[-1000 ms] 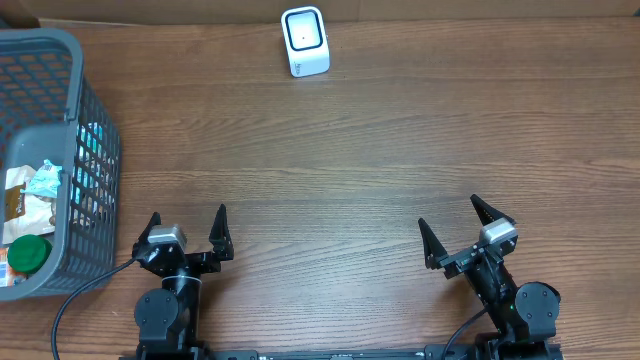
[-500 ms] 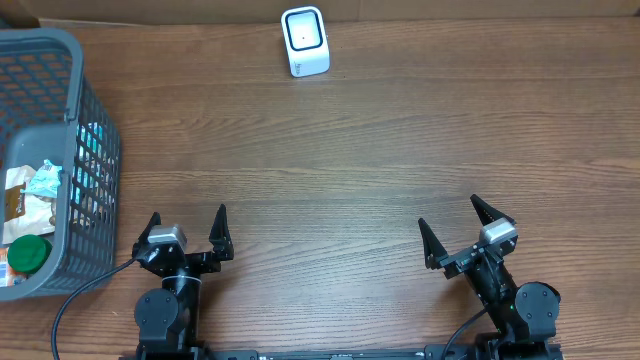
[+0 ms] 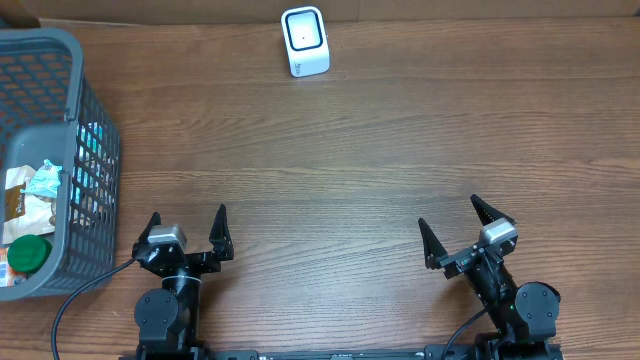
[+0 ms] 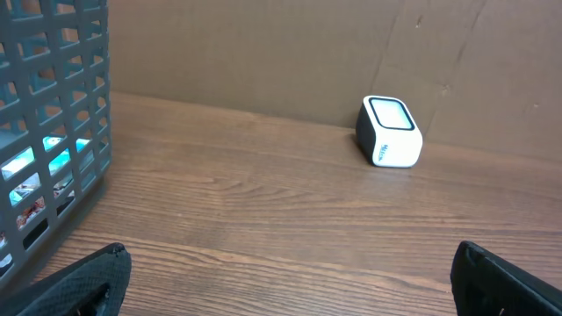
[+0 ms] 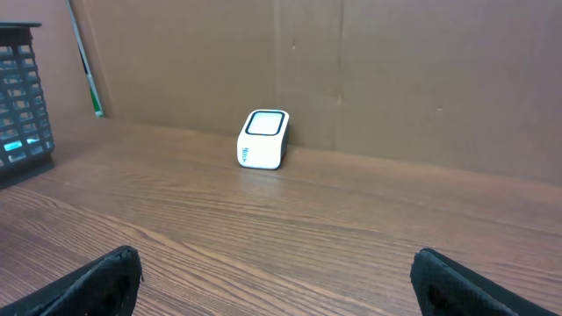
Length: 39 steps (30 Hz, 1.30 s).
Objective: Scan the item barcode
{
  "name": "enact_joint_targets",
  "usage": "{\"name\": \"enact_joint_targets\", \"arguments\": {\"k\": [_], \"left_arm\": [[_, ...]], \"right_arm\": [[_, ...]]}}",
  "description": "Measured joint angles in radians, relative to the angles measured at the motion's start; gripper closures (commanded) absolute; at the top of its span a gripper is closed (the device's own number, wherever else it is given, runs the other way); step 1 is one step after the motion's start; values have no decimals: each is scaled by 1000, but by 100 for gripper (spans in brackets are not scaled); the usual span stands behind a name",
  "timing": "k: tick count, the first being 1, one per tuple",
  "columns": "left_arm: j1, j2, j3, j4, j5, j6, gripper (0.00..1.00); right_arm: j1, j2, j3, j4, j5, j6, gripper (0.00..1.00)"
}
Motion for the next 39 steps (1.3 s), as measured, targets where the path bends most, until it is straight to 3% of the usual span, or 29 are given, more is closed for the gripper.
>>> {"name": "enact_joint_targets", "arguments": {"k": [31, 39], "left_arm": [[0, 0, 0, 0, -1, 0, 0], [0, 0, 0, 3, 67, -25, 0]], "right_arm": [[0, 0, 0, 0, 0, 0, 0], [0, 0, 0, 1, 0, 1, 0]]}}
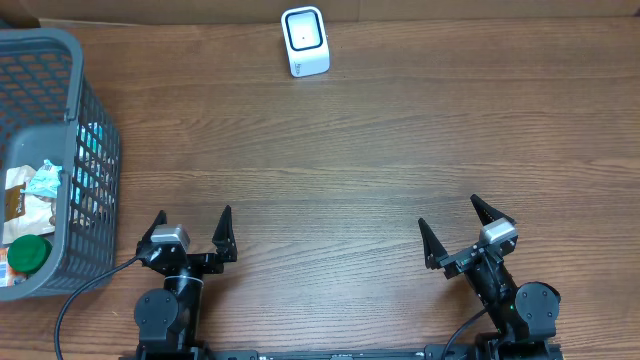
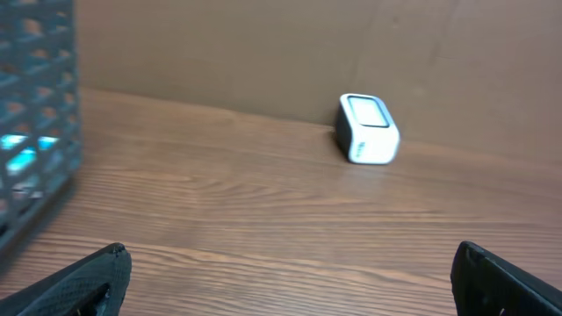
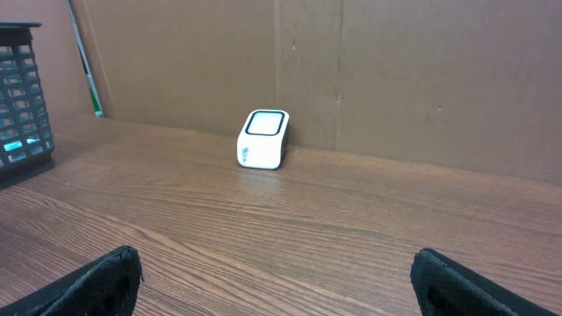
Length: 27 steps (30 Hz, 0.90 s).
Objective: Scan the item barcode
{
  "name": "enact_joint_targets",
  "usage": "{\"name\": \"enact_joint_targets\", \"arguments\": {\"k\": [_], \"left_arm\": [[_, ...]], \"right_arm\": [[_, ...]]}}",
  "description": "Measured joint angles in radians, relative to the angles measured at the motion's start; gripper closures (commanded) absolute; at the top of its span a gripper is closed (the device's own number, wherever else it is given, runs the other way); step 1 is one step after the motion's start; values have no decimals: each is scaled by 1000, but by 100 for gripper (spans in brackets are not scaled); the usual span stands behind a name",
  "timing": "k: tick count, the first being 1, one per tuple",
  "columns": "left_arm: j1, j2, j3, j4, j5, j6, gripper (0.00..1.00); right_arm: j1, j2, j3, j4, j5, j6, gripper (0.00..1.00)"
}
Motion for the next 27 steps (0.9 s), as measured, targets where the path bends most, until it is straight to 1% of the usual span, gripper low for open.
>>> {"name": "enact_joint_targets", "arguments": {"k": [8, 11, 17, 22, 27], "left_arm": [[0, 0, 0, 10, 163, -44, 0], [0, 0, 8, 4, 197, -49, 0], [0, 21, 129, -39, 228, -56, 0], [0, 150, 277, -57, 262, -52, 0], [0, 350, 465, -117, 308, -37, 0]], "right_arm": [[0, 0, 0, 0, 0, -1, 0], [0, 0, 0, 0, 0, 0, 0], [0, 0, 0, 0, 0, 0, 0], [0, 0, 0, 0, 0, 0, 0], [0, 0, 0, 0, 0, -1, 0]]}}
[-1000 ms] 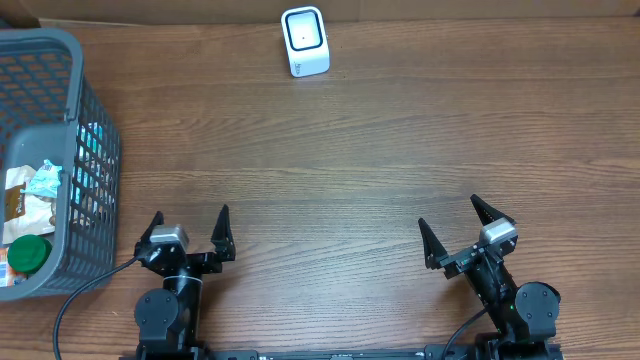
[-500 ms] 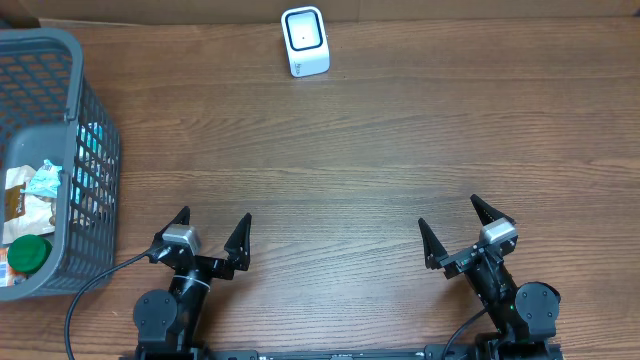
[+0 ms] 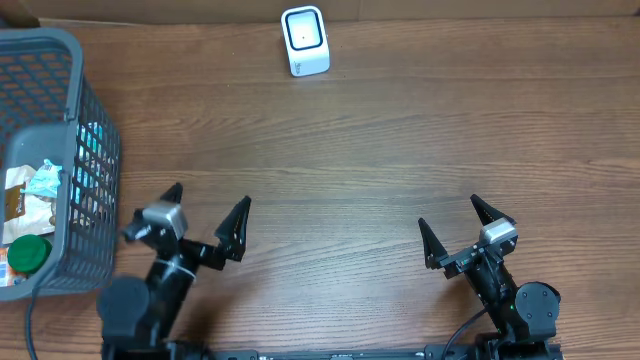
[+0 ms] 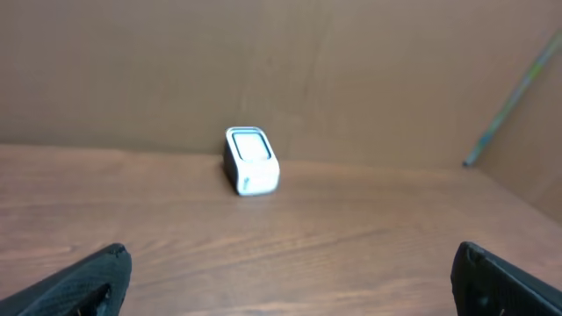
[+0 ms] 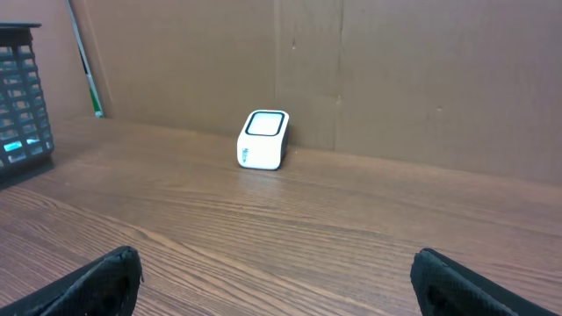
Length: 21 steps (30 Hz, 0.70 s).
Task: Scan the item barcode
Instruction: 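Move the left gripper over the grey basket and reach down inside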
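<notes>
A white barcode scanner (image 3: 304,41) with a dark window stands at the table's far edge; it also shows in the left wrist view (image 4: 251,161) and the right wrist view (image 5: 262,139). Several packaged items (image 3: 30,215) lie in a grey mesh basket (image 3: 75,50) at the left. My left gripper (image 3: 205,220) is open near the front left, beside the basket, with nothing between its fingers. My right gripper (image 3: 460,226) is open at the front right, also with nothing in it.
Brown cardboard walls (image 5: 395,70) stand behind the table. A green-lidded container (image 3: 28,252) sits in the basket's near corner. A thin rod (image 5: 83,61) leans at the back left corner.
My left gripper has risen and turned to the right; the basket has left its wrist view and the scanner sits left of centre there. The right arm has not moved.
Both grippers stood open at the front of the table, the left one facing the basket's side. Then the left wrist had turned rightward, the basket only at its view's edge. Now it has lifted and turned further. The right gripper stayed still throughout.
</notes>
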{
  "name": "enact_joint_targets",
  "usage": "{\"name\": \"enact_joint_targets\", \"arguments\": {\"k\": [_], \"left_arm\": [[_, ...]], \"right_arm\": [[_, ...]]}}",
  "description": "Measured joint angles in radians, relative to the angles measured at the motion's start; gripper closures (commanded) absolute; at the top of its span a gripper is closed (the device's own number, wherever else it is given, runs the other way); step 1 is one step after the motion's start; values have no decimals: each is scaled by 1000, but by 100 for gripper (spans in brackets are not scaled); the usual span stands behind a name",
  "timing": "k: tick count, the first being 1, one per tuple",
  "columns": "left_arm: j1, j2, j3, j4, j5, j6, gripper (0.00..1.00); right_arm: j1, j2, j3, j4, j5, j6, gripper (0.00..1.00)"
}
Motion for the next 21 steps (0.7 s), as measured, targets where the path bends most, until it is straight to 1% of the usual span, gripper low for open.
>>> {"name": "enact_joint_targets", "arguments": {"k": [3, 7, 9, 10, 12, 14, 16, 18, 21], "left_arm": [[0, 154, 185, -107, 29, 18, 0], [0, 358, 489, -344, 47, 60, 0], [0, 490, 692, -526, 51, 101, 0], [0, 534, 763, -593, 54, 113, 0], [0, 670, 971, -791, 56, 167, 0], [0, 790, 1147, -923, 59, 225, 1], [0, 912, 1297, -1008, 59, 303, 0], [0, 989, 1371, -1051, 59, 346, 0], [0, 1080, 1407, -1078, 60, 372, 1]], "right_arm": [[0, 0, 0, 0, 0, 1, 0], [0, 0, 0, 0, 0, 0, 0], [0, 0, 0, 0, 0, 1, 0], [0, -1, 0, 0, 0, 0, 0], [0, -1, 0, 1, 0, 0, 0], [0, -1, 0, 0, 0, 1, 0], [0, -1, 0, 0, 0, 0, 0], [0, -1, 0, 1, 0, 0, 0], [0, -1, 0, 0, 0, 0, 0]]}}
